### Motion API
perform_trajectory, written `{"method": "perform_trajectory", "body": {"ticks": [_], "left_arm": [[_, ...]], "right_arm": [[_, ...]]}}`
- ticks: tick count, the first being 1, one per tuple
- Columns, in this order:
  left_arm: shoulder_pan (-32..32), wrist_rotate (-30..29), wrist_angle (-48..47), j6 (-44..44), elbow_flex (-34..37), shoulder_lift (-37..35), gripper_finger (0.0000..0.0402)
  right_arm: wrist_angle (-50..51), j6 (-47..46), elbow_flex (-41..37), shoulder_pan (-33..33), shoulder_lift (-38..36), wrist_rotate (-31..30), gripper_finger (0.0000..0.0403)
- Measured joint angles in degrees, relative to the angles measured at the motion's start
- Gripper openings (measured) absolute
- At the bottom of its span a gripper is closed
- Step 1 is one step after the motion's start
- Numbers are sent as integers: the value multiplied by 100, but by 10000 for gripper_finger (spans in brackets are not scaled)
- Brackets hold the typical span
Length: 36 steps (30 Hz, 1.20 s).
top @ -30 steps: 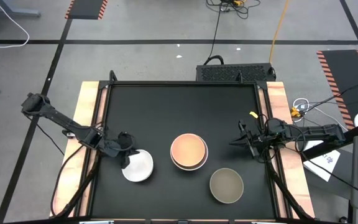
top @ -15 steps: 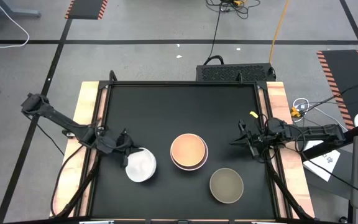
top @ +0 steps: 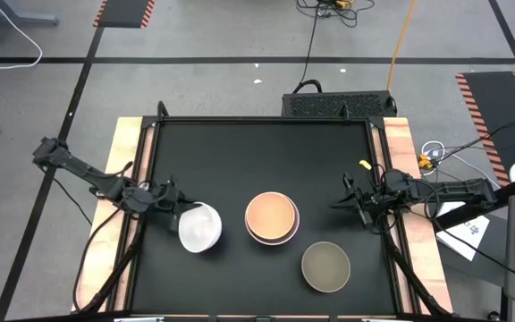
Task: Nest bowls inside each other
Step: Stack the white bowl on the orange bowl
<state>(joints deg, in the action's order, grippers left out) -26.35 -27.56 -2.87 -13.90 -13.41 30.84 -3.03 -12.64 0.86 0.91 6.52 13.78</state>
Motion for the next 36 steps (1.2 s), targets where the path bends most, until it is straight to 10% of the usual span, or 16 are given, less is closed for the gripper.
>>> {"method": "perform_trajectory", "body": {"ticks": [23,36], "left_arm": [[940,998,1667,1124,-312,40,5],[2274,2555,963,1534,-2514,2162,5]], "right_arm": [[-1,133,0,-1,0,0,0],[-1,181,0,-1,-1,0,0]]}}
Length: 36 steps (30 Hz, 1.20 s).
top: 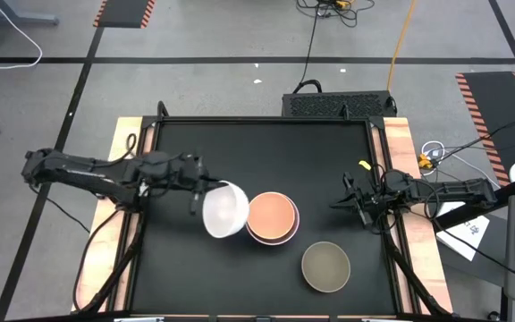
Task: Nest bowls inside each other
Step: Stack the white bowl on the orange bowl
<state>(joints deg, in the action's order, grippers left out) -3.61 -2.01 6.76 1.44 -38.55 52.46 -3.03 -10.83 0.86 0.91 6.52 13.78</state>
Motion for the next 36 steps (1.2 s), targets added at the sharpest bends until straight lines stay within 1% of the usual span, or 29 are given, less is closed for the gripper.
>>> {"method": "perform_trajectory", "body": {"ticks": [6,9,11,14,19,24,36], "left_arm": [[692,990,-573,-22,-1049,1259,5],[920,1548,-967,-8,-1580,1806,5],[1014,1803,-1265,-1,-1934,2149,5],[1093,2021,-1701,42,-2499,2635,5],[1109,2060,-2210,164,-3334,3401,5],[1109,2235,-2310,314,-3613,3778,5],[1173,2326,-2323,262,-3646,4170,5]], "right_arm": [[-1,-14,0,0,-2,0,0],[-1,-40,0,0,-2,0,0],[0,-48,0,0,1,0,0],[0,-48,0,0,15,0,0],[-2,-35,0,0,102,0,0],[-2,-7,0,0,186,0,0],[-2,70,0,0,193,0,0]]}}
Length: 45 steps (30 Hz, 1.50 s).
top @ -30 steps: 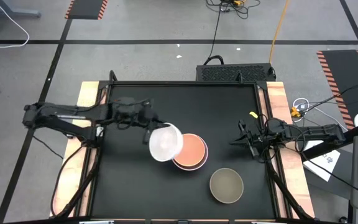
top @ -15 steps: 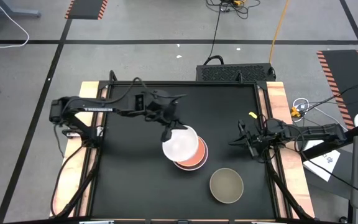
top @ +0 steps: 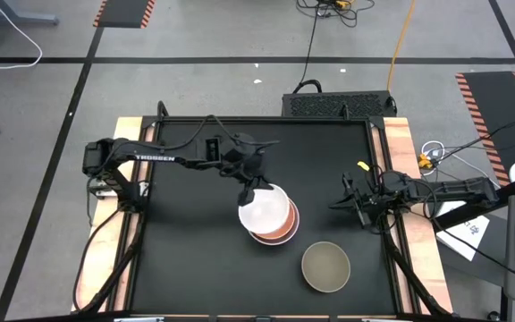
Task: Nest bowls inside each other
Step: Stack the white bowl on the orange bowl
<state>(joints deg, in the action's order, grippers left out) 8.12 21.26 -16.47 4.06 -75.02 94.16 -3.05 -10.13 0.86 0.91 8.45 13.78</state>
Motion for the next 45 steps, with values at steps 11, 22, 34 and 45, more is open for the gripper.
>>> {"method": "perform_trajectory", "body": {"ticks": [11,22,34,45], "left_arm": [[55,15,-70,-14,-145,552,5],[-95,-644,-1651,42,-1144,1173,5],[-427,-1269,-1639,-216,-1034,1107,5],[-180,-1554,-1541,-564,-683,1089,6]], "right_arm": [[-39,32,-2,-5,51,-4,0],[-33,33,0,-7,64,-13,0],[-22,68,0,-7,74,-17,0],[-15,-10,0,-4,74,-17,0]]}}
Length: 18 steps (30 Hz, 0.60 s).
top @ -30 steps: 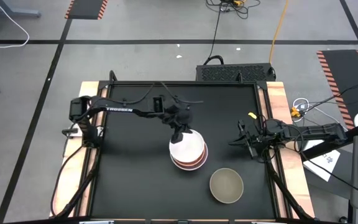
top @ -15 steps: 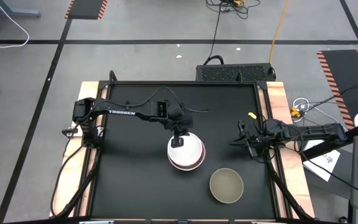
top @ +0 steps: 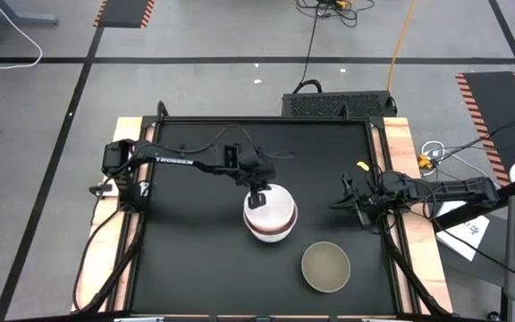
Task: Nest bowls inside each other
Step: Stack the white bowl on the orange bowl
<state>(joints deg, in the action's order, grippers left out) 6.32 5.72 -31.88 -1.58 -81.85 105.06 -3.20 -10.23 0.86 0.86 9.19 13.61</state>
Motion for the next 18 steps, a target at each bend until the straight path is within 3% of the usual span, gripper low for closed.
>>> {"method": "perform_trajectory", "body": {"ticks": [18], "left_arm": [[-577,-468,298,74,-32,-26,6]], "right_arm": [[0,82,0,0,0,0,0]]}}
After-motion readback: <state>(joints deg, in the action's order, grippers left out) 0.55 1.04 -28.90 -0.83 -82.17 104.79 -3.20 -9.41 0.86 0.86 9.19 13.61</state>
